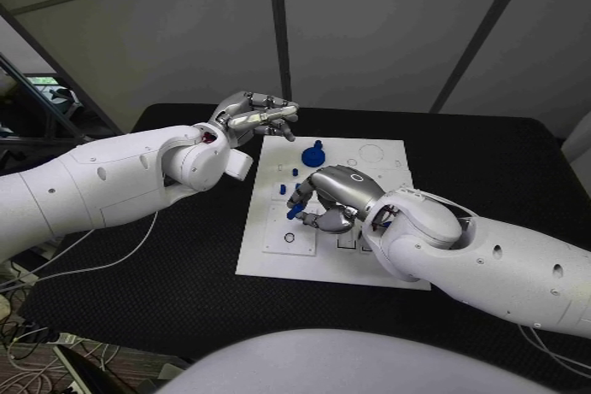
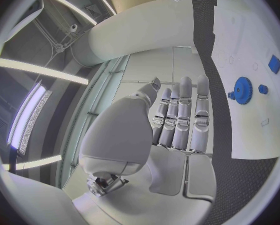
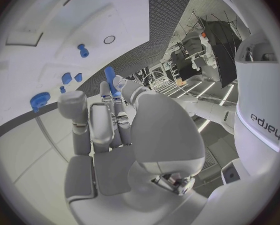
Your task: Assemble the parts on the task board
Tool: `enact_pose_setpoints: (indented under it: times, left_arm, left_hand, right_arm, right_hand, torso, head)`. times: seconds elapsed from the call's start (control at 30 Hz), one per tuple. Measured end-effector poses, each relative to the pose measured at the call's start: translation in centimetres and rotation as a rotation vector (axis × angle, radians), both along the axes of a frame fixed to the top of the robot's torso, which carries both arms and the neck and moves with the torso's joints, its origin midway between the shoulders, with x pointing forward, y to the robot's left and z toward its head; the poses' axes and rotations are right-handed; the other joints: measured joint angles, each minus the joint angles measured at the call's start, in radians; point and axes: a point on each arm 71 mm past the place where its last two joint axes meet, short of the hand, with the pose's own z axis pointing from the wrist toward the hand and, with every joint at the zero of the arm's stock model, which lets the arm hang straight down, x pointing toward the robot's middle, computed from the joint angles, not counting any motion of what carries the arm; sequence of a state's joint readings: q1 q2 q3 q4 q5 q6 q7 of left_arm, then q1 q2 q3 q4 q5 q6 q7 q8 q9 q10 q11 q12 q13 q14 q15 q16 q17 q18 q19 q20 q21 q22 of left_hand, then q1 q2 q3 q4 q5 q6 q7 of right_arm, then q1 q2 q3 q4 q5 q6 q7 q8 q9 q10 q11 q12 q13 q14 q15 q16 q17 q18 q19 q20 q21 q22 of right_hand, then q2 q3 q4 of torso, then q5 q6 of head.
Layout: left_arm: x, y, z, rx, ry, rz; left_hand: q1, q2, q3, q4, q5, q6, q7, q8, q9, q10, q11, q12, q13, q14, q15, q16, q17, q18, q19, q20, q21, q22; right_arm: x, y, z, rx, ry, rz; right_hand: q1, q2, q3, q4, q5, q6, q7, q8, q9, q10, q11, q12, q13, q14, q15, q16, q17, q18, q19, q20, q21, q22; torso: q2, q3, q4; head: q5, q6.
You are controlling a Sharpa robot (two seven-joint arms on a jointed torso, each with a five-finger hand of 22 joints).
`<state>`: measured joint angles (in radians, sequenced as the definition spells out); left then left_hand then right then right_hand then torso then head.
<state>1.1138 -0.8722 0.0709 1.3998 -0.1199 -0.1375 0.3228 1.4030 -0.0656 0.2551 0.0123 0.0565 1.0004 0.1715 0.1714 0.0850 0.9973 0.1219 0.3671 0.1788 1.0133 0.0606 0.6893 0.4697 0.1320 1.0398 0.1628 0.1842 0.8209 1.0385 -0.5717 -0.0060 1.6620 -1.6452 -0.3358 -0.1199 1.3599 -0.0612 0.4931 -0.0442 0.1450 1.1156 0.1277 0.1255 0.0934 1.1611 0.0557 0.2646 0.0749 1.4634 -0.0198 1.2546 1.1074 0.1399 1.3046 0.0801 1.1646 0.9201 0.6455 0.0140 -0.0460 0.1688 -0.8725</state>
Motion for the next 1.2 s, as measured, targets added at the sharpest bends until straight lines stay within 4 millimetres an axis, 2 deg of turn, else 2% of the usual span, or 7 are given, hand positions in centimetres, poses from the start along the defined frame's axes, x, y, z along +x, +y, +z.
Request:
enact_pose_setpoints:
  times: [0.4, 1.2]
  left_arm:
    - [0.0, -0.1, 0.0, -0.001, 0.000, -0.002]
    - [0.1, -0.2, 0.0, -0.002, 0.000, -0.004]
  left_hand:
    - [0.000, 0.000, 0.000, 0.000, 0.000, 0.000, 0.000, 0.000, 0.000, 0.000, 0.000, 0.000, 0.000, 0.000, 0.000, 0.000, 0.000, 0.000, 0.000, 0.000, 0.000, 0.000]
    - [0.000, 0.000, 0.000, 0.000, 0.000, 0.000, 0.000, 0.000, 0.000, 0.000, 0.000, 0.000, 0.000, 0.000, 0.000, 0.000, 0.000, 0.000, 0.000, 0.000, 0.000, 0.000]
  right_arm:
    - [-0.5, 0.5, -2.3, -0.047, 0.037, 0.029]
    - [-0.4, 0.6, -3.1, -0.111, 0.045, 0.050]
  right_hand:
    - [0.001, -0.001, 0.000, 0.000, 0.004, 0.001, -0.001, 0.001, 0.000, 0.000, 0.000, -0.002, 0.001, 0.000, 0.000, 0.000, 0.000, 0.000, 0.000, 0.000, 0.000, 0.000]
    - [0.008, -0.009, 0.002, -0.002, 0.004, 0.001, -0.001, 0.002, 0.000, 0.004, 0.004, -0.002, 0.000, 0.000, 0.000, 0.000, -0.001, 0.000, 0.000, 0.000, 0.000, -0.001]
  torso:
    - [0.000, 0.0010, -0.0013]
    - [0.000, 0.0006, -0.0013]
  head:
    - [0.023, 0.000]
    - [0.029, 0.000]
